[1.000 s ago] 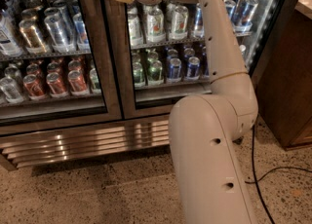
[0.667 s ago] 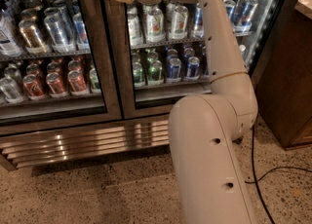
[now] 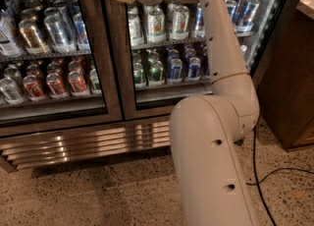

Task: Open right fridge door

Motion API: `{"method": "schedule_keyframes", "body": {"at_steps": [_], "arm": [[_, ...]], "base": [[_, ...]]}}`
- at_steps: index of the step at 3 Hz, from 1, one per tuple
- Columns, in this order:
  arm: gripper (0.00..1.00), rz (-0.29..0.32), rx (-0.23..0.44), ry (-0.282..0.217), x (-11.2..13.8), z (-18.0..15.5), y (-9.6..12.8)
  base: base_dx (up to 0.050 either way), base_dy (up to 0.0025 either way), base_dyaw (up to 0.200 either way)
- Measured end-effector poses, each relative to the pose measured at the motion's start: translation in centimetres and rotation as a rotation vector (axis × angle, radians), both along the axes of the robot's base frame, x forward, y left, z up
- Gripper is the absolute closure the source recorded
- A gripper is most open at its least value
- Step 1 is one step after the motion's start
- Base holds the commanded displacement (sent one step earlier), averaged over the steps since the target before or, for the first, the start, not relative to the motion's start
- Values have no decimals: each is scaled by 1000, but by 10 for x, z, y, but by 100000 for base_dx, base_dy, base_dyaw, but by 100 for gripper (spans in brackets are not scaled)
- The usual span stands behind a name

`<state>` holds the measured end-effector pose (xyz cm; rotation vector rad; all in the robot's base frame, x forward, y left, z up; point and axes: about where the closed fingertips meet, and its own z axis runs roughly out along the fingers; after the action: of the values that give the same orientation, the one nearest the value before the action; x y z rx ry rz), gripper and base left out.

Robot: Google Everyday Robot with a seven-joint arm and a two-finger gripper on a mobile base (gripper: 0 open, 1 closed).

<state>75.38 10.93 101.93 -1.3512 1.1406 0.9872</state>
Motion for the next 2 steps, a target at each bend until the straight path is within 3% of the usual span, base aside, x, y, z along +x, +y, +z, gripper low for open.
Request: {"method": "schedule_keyframes", "body": {"at_steps": [1,2], "arm": [[11,0,0,0,0,0,0],[0,0,0,0,0,0,0]], "base": [[0,0,0],[0,0,0]]}}
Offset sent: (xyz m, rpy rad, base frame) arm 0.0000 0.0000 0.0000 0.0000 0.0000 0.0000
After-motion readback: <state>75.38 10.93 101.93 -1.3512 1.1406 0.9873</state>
